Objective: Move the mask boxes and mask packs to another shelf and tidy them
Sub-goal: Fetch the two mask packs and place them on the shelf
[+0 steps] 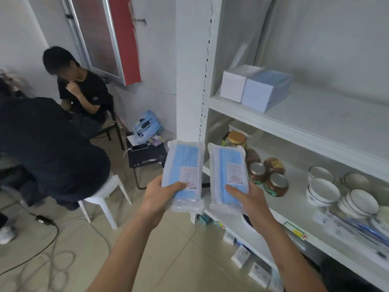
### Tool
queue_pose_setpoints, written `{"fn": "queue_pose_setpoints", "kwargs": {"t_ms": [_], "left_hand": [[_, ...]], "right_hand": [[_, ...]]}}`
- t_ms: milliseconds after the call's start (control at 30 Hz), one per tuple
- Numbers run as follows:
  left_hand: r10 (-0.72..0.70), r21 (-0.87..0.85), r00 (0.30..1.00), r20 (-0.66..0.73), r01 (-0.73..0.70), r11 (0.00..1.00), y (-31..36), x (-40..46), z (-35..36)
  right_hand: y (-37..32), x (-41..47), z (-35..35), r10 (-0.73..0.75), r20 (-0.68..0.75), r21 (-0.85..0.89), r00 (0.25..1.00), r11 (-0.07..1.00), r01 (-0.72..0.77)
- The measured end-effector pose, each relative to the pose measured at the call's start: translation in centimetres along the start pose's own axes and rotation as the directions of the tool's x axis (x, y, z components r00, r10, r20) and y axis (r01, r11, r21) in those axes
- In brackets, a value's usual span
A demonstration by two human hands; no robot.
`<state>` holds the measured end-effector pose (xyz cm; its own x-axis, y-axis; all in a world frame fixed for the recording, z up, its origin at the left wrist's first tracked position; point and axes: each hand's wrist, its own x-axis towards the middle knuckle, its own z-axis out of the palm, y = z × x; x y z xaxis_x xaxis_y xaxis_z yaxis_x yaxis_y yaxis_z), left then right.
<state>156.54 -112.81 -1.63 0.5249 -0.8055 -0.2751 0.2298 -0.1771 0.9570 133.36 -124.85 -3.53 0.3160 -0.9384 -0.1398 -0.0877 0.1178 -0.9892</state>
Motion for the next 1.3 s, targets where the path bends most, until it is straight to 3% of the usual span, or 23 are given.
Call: {"fn": "queue_pose_setpoints", "kwargs": {"t_ms": [167,467,567,933,1100,1167,1300], "left_hand": [[0.014,-0.023,0.982,0.188,-0.010,1.000,3.7,3.9,1.7],[0.053,-0.034,0.868,0.495,-0.041,0.999,9.2,10.6,5.5],[0.036,0.015,0.815,0.579,-0.056,0.998,11.1,12.6,9.0],[0.056,0.043,0.701,0.711,-0.122,0.992,15.7,17.6,20.8],[0.064,0.030,0.675,0.735,-0.126,0.992,15.4,18.6,25.2],[0.069,0.038,0.665,0.743,-0.145,0.989,14.9,18.4,26.9],[0.076,0.005,0.641,0.764,-0.124,0.992,14.6,18.2,29.7]], "right_hand": [[-4.0,1.2,-1.4,-0.083,-0.124,0.020,0.989,0.996,0.086],[-12.4,3.5,-10.4,-0.175,-0.262,-0.038,0.949,0.985,0.171],[-14.4,7.2,-13.2,-0.199,-0.372,-0.098,0.907,0.980,0.175],[-17.0,20.8,-17.0,-0.228,-0.492,-0.477,0.840,0.878,-0.041],[-16.8,22.5,-17.3,-0.167,-0.550,-0.703,0.818,0.622,-0.346],[-17.1,22.2,-17.9,-0.170,-0.585,-0.646,0.793,0.689,-0.329],[-18.4,19.9,-18.7,-0.270,-0.687,-0.519,0.675,0.833,-0.195]]}}
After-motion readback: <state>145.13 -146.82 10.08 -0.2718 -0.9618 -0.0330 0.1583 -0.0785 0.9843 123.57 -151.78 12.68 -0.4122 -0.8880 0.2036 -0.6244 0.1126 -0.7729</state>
